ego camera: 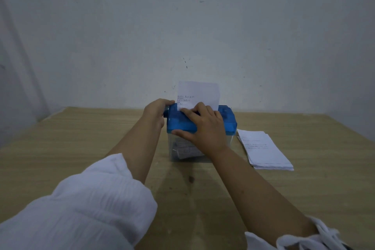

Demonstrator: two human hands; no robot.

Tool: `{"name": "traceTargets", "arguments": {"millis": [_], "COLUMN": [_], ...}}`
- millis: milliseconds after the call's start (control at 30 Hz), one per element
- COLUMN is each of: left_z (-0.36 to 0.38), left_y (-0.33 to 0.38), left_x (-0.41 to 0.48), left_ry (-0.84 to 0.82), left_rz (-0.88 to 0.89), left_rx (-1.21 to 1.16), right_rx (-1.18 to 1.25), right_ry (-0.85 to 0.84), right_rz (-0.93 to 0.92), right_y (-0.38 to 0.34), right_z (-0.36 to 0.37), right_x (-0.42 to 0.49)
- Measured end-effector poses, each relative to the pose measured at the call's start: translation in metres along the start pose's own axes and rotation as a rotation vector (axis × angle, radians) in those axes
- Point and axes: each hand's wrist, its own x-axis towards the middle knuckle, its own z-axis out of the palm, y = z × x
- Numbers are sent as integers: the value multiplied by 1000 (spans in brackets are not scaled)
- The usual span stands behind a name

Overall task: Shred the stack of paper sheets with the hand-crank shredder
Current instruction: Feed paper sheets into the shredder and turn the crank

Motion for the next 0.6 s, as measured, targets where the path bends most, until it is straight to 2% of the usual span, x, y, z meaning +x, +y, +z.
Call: {"name": "traceTargets", "arguments": {"millis": [333, 600], "left_z": [4, 5], "left_y": [-6, -16], "left_x": [4, 2], "left_ry": [49, 80], "left_rz": [163, 292], "left_rx": [-161, -316], "right_rx": [30, 97], "right_ry": [-33, -184], "right_rz": [34, 72], "right_y": [-2, -1], "right_z": [-3, -12], "right_x": [1, 4]}}
